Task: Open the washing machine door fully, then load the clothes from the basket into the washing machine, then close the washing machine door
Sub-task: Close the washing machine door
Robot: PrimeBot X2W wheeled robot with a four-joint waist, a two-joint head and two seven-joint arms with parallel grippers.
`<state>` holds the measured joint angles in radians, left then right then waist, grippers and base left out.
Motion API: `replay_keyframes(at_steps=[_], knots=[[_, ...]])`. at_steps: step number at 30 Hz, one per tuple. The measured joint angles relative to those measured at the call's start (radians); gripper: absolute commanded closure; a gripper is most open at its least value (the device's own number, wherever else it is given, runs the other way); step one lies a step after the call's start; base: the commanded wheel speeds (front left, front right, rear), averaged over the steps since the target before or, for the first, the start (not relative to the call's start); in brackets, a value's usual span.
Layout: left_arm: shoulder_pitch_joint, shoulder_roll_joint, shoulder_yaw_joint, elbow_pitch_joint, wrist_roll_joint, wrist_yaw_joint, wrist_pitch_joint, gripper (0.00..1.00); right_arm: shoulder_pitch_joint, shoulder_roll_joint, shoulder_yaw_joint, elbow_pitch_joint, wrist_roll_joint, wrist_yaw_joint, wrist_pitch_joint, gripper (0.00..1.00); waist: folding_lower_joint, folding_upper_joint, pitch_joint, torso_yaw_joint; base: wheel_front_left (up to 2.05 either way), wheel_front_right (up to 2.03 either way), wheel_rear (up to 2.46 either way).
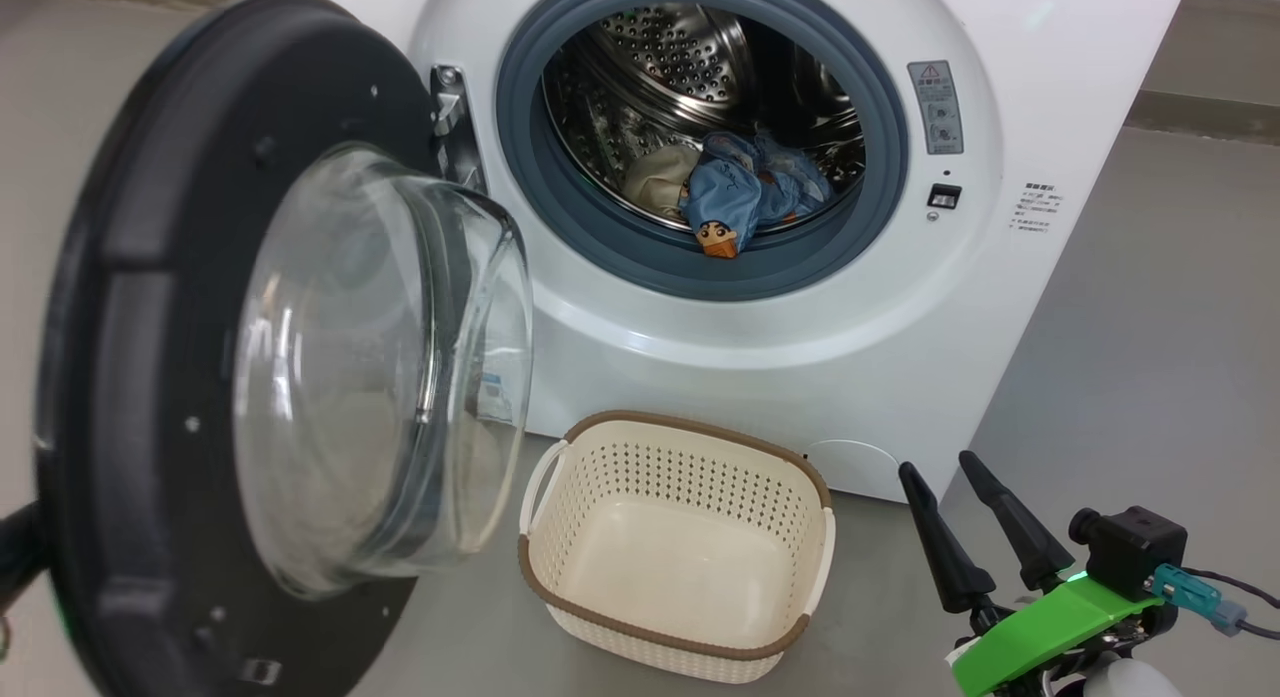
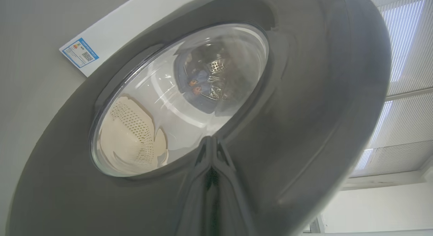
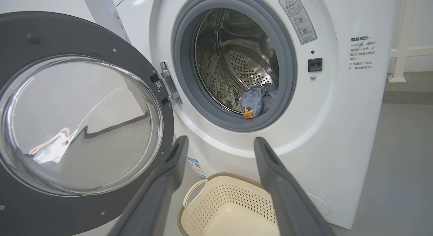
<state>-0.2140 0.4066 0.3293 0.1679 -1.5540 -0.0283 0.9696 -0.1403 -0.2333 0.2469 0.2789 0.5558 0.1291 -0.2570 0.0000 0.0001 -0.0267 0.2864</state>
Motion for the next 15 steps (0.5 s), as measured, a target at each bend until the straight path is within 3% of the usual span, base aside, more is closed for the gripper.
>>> replay_keyframes(at_steps=[7,15], knots=[[0.038,-0.041,-0.065,-0.159,0.001,0.051,0.024,1.00,0.000,0.010,0.002,0.000,0.000,0.000,0.000,0.00,0.0000,0.0000,-0.006,-0.024,0.00,0.00,0.00],[0.045,-0.094,-0.111,-0.226,0.001,0.061,0.021,1.00,0.000,0.012,0.003,0.000,0.000,0.000,0.000,0.00,0.0000,0.0000,-0.010,-0.076,0.00,0.00,0.00]])
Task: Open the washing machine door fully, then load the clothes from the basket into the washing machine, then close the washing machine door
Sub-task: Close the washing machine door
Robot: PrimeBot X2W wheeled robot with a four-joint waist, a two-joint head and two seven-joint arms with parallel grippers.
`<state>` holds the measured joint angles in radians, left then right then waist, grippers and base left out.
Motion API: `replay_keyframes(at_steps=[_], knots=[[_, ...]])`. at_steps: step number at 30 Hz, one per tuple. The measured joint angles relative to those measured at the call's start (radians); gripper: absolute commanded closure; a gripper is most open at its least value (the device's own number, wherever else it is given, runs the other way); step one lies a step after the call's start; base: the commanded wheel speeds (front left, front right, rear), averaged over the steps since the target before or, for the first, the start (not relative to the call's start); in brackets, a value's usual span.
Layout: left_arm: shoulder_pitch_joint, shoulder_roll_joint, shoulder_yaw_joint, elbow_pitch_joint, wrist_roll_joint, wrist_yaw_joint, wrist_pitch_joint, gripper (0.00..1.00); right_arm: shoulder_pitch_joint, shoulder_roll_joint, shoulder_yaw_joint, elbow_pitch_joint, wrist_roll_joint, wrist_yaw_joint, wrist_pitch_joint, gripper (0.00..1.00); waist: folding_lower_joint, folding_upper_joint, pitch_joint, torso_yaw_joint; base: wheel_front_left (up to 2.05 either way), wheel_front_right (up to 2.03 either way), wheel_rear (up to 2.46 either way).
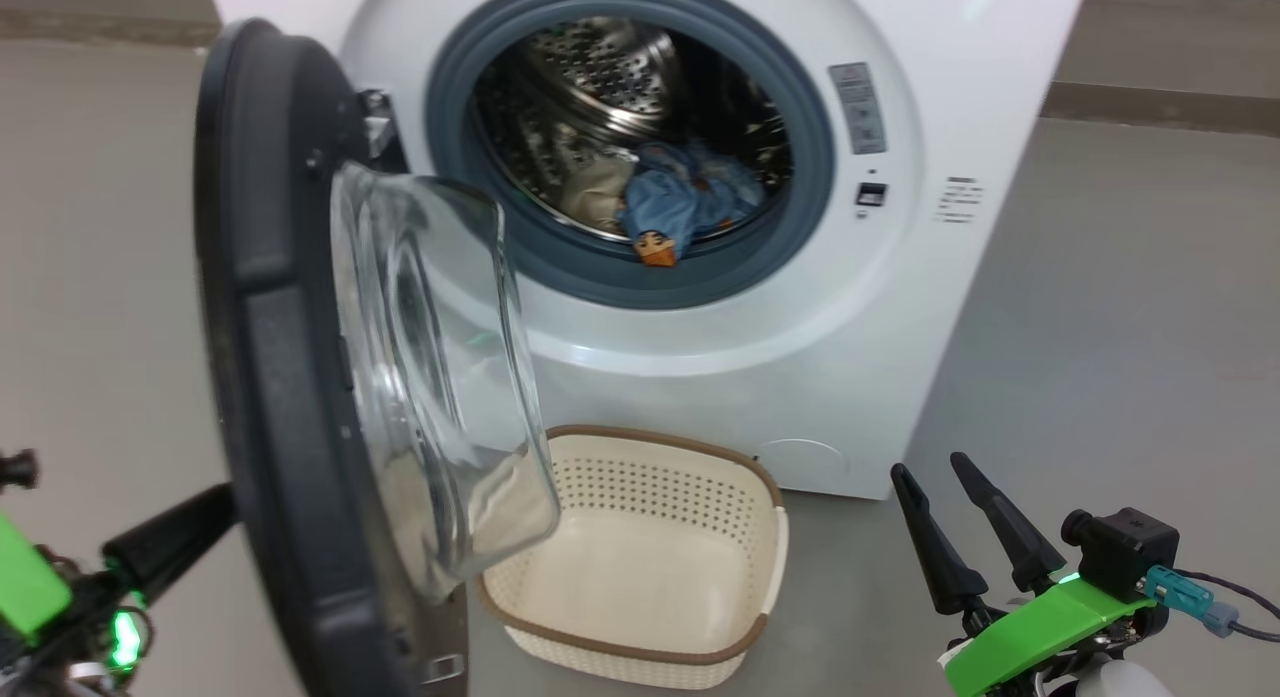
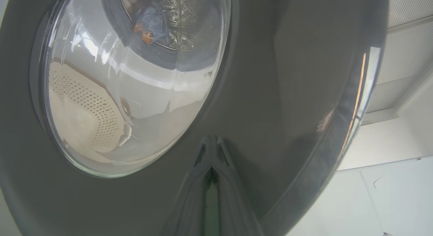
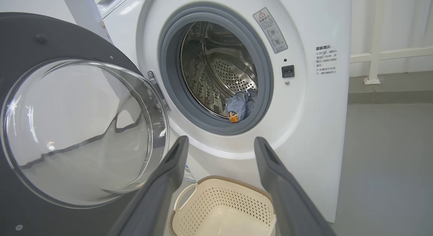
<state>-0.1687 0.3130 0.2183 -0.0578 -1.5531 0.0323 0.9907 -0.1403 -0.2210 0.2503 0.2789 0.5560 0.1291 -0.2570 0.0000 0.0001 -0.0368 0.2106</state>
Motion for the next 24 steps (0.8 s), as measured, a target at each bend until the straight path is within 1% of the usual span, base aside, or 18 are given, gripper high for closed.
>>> replay_keyframes(at_steps=[3,4,7,8,9,11,14,20,24], knots=[[0.000,-0.028,-0.037,-0.024,0.000,0.000,-0.001,1.00,0.000,0.001,0.001,0.000,0.000,0.000,0.000,0.00,0.0000,0.0000,-0.002,-0.043,0.00,0.00,0.00],[0.000,-0.028,-0.037,-0.024,0.000,0.000,-0.001,1.00,0.000,0.001,0.001,0.000,0.000,0.000,0.000,0.00,0.0000,0.0000,-0.002,-0.043,0.00,0.00,0.00],[0.000,-0.047,-0.052,-0.050,0.000,0.000,-0.002,1.00,0.000,0.000,0.000,0.000,0.000,0.000,0.000,0.00,0.0000,0.0000,-0.003,-0.080,0.00,0.00,0.00],[-0.001,-0.053,-0.056,-0.053,0.000,0.008,-0.005,1.00,0.000,0.000,0.000,0.000,0.000,0.000,0.000,0.00,0.0000,0.0000,-0.004,-0.092,0.00,0.00,0.00],[-0.002,-0.060,-0.064,-0.054,0.007,0.009,-0.015,1.00,0.000,0.000,0.001,0.000,0.000,0.000,0.000,0.00,0.0000,0.0000,-0.004,-0.119,0.00,0.00,0.00],[-0.002,-0.064,-0.067,-0.053,0.016,0.009,-0.020,1.00,0.000,0.000,0.002,0.000,0.000,0.000,0.000,0.00,0.0000,0.0000,-0.004,-0.132,0.00,0.00,0.00],[-0.007,-0.083,-0.075,-0.043,0.027,0.007,-0.041,1.00,0.000,-0.001,0.002,0.000,0.000,0.000,0.000,0.00,0.0000,0.0000,-0.004,-0.172,0.00,0.00,0.00],[-0.053,-0.137,-0.091,-0.012,0.041,-0.002,-0.095,1.00,-0.001,-0.004,0.002,0.000,0.000,0.000,0.000,0.00,0.0000,0.0000,-0.002,-0.252,0.00,0.00,0.00],[-0.097,-0.156,-0.093,0.011,0.068,-0.017,-0.143,1.00,-0.001,-0.004,0.002,0.000,0.000,0.000,0.000,0.00,0.0000,0.0000,0.005,-0.303,0.00,0.00,0.00]])
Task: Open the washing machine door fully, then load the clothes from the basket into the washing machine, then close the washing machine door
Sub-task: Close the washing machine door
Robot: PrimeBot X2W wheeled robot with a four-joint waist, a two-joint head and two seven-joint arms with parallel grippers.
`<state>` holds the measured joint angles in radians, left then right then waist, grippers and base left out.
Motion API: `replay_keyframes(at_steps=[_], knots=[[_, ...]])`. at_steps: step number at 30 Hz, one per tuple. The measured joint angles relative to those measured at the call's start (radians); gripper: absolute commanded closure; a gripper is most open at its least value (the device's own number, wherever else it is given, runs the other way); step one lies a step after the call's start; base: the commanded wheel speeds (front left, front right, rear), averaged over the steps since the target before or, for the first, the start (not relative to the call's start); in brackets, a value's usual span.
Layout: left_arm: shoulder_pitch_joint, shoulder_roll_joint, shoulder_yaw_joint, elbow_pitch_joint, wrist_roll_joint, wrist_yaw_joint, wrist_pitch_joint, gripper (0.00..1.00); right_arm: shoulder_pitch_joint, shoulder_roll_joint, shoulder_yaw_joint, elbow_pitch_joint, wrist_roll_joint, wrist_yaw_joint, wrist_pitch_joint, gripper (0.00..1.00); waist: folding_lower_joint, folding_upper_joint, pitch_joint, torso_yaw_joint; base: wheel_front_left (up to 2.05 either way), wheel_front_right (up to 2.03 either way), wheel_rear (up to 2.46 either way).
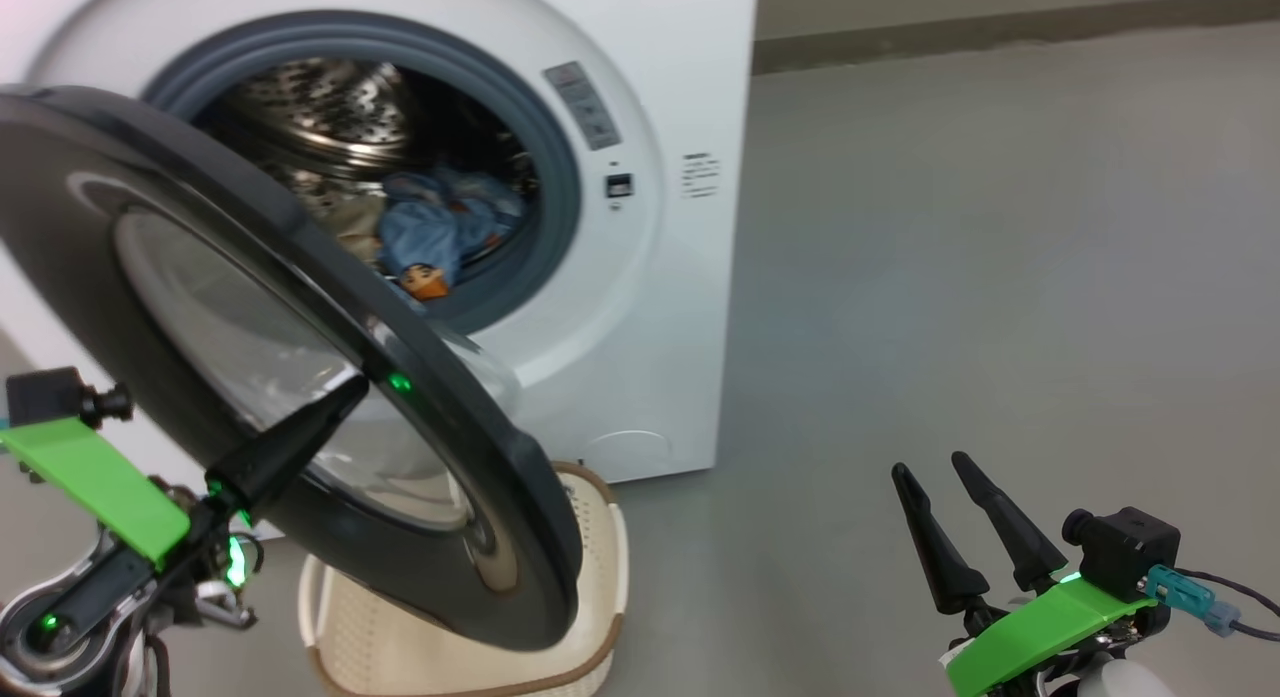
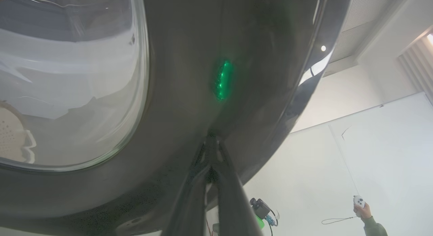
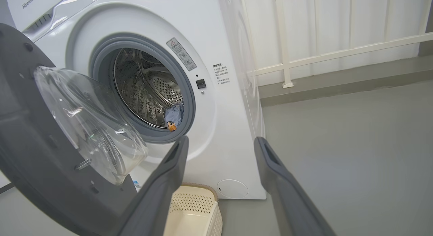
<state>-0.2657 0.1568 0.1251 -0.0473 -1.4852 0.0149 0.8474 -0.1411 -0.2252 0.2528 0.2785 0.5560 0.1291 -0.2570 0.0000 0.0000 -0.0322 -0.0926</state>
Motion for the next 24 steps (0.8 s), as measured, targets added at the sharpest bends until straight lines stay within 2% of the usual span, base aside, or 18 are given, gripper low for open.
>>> replay_keyframes(at_steps=[4,11,24], knots=[[-0.035,-0.012,0.004,0.037,0.040,-0.011,-0.054,1.00,-0.001,0.000,-0.002,0.000,0.000,0.000,0.000,0.00,0.0000,0.0000,0.009,-0.047,0.00,0.00,0.00],[-0.068,-0.021,0.004,0.078,0.058,-0.022,-0.083,1.00,-0.001,0.000,-0.006,-0.001,0.000,0.000,0.000,0.00,0.0000,0.0000,0.024,-0.099,0.00,0.00,0.00],[-0.089,-0.039,-0.007,0.101,0.074,-0.039,-0.100,1.00,-0.001,0.004,-0.009,0.000,0.000,0.000,0.000,0.00,0.0000,0.0000,0.023,-0.055,0.00,0.00,0.00]])
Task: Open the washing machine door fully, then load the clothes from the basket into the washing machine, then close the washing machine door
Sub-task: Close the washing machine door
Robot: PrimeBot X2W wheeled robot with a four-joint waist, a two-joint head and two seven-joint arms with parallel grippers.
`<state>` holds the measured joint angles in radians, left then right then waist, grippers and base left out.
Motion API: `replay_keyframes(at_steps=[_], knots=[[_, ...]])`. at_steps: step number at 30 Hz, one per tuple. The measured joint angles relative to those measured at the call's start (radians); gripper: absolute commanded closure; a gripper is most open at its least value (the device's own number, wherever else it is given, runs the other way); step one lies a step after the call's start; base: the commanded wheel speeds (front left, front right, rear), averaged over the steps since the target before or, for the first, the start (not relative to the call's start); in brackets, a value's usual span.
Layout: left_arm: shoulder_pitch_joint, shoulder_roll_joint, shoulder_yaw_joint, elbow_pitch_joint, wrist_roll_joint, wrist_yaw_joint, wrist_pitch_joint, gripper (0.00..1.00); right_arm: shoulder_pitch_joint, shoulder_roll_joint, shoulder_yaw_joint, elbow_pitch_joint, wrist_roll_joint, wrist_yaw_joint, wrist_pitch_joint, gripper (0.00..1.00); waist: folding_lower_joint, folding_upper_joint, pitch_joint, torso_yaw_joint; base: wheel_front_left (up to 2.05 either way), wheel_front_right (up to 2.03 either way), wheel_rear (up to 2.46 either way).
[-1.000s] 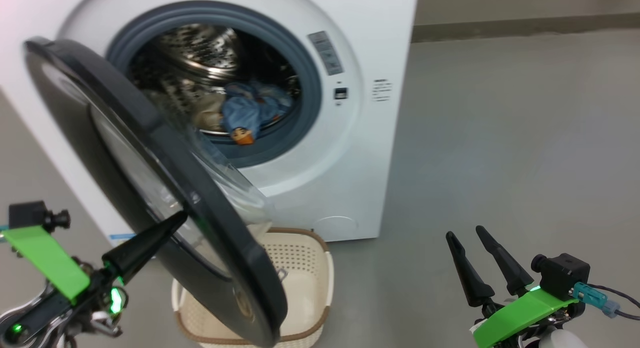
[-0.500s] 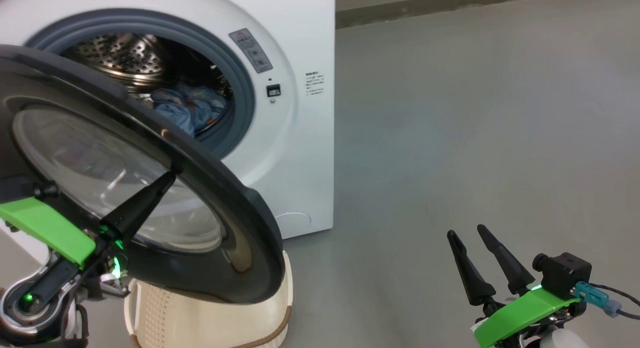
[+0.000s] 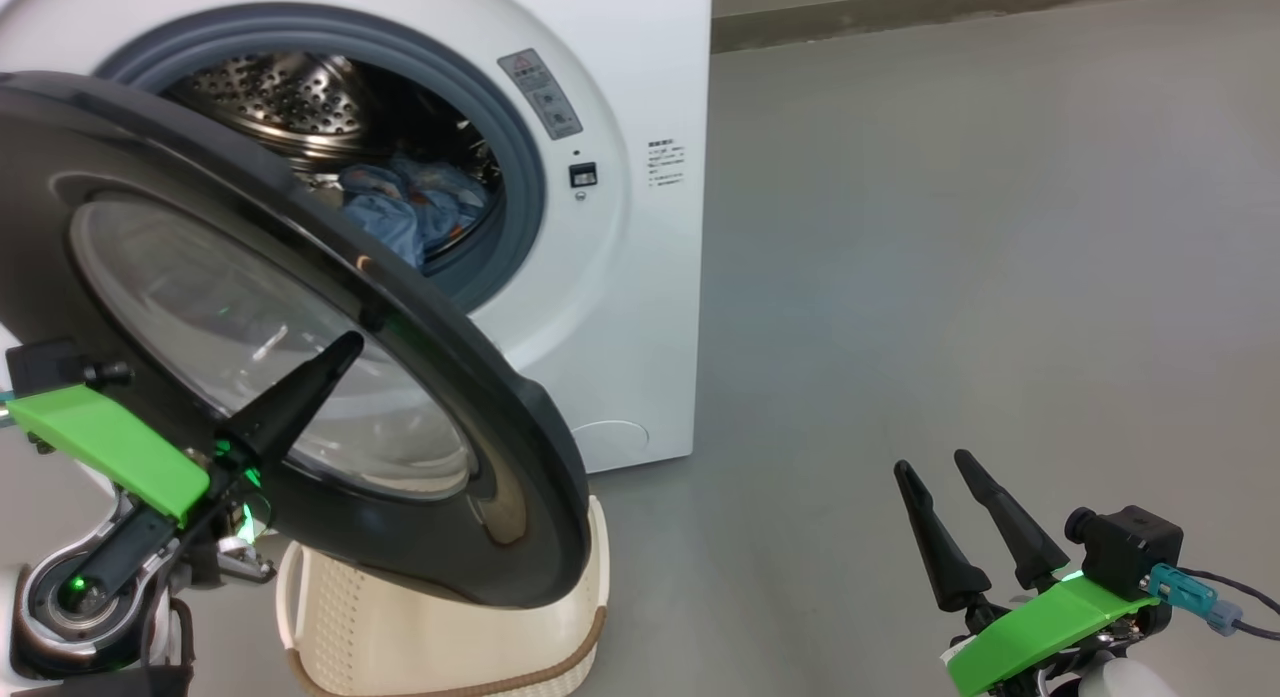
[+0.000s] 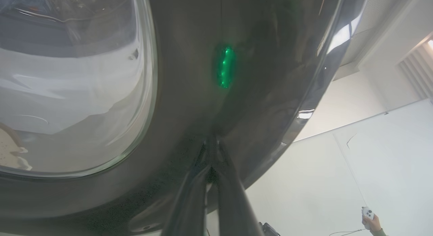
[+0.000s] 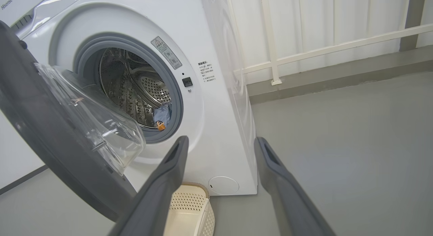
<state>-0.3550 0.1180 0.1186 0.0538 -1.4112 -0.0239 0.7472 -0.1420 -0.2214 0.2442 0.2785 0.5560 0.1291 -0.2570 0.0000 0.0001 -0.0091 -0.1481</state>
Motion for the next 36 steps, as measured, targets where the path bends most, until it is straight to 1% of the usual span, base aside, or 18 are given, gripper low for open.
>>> replay_keyframes(at_steps=[10,11,12,13,14,17,19,23,25,29,32,34,36], knots=[[0.000,0.002,0.003,-0.005,0.011,-0.013,-0.009,1.00,0.000,0.001,-0.001,0.002,0.000,0.000,0.000,0.00,0.0000,0.0000,-0.009,0.046,0.00,0.00,0.00],[0.001,0.002,0.004,-0.007,0.017,-0.016,-0.013,0.96,0.000,0.001,-0.001,0.002,0.000,0.000,0.000,0.00,0.0000,0.0000,-0.009,0.050,0.00,0.00,0.00],[0.001,0.003,0.005,-0.011,0.022,-0.016,-0.019,0.77,0.000,0.001,-0.001,0.002,0.000,0.000,0.000,0.00,0.0000,0.0000,-0.010,0.053,0.00,0.00,0.00],[0.002,0.003,0.007,-0.015,0.026,-0.016,-0.022,0.47,0.000,0.001,-0.001,0.002,0.000,0.000,0.000,0.00,0.0000,0.0000,-0.011,0.057,0.00,0.00,0.00],[0.004,0.004,0.009,-0.019,0.026,-0.017,-0.027,0.00,0.000,0.002,-0.002,0.002,0.000,0.000,0.000,0.00,0.0000,0.0000,-0.011,0.060,0.00,0.00,0.00],[0.014,0.004,0.018,-0.031,0.039,-0.027,-0.049,0.00,0.000,0.002,-0.002,0.002,0.000,0.000,0.000,0.00,0.0000,0.0000,-0.011,0.069,0.00,0.00,0.00],[0.032,0.007,0.019,-0.044,0.067,-0.038,-0.073,0.00,0.000,0.002,-0.002,0.001,0.000,0.000,0.000,0.00,0.0000,0.0000,-0.010,0.073,0.00,0.00,0.00],[0.083,0.041,-0.011,-0.072,0.215,-0.074,-0.153,0.00,0.000,0.002,-0.003,0.001,0.000,0.000,0.000,0.00,0.0000,0.0000,-0.009,0.079,0.00,0.00,0.00],[0.107,0.044,-0.027,-0.080,0.289,-0.087,-0.216,0.00,0.000,0.002,-0.003,0.001,0.000,0.000,0.000,0.00,0.0000,0.0000,-0.008,0.082,0.00,0.00,0.00],[0.145,0.041,-0.053,-0.081,0.408,-0.095,-0.343,0.00,0.000,0.002,-0.003,0.001,0.000,0.000,0.000,0.00,-0.0001,0.0000,-0.009,0.086,0.00,0.00,0.00],[0.173,0.044,-0.074,-0.080,0.520,-0.095,-0.445,0.00,0.000,0.002,-0.003,0.001,0.000,0.000,0.000,0.00,0.0000,0.0000,-0.009,0.087,0.00,0.00,0.00],[0.193,0.029,-0.077,-0.074,0.549,-0.096,-0.503,0.00,0.000,0.002,-0.002,0.001,0.000,0.000,0.000,0.00,0.0000,0.0000,-0.009,0.087,0.00,0.00,0.00],[0.214,0.025,-0.088,-0.068,0.607,-0.096,-0.556,0.00,0.000,0.001,-0.002,0.001,0.000,0.000,0.000,0.00,0.0000,0.0000,-0.010,0.088,0.00,0.00,0.00]])
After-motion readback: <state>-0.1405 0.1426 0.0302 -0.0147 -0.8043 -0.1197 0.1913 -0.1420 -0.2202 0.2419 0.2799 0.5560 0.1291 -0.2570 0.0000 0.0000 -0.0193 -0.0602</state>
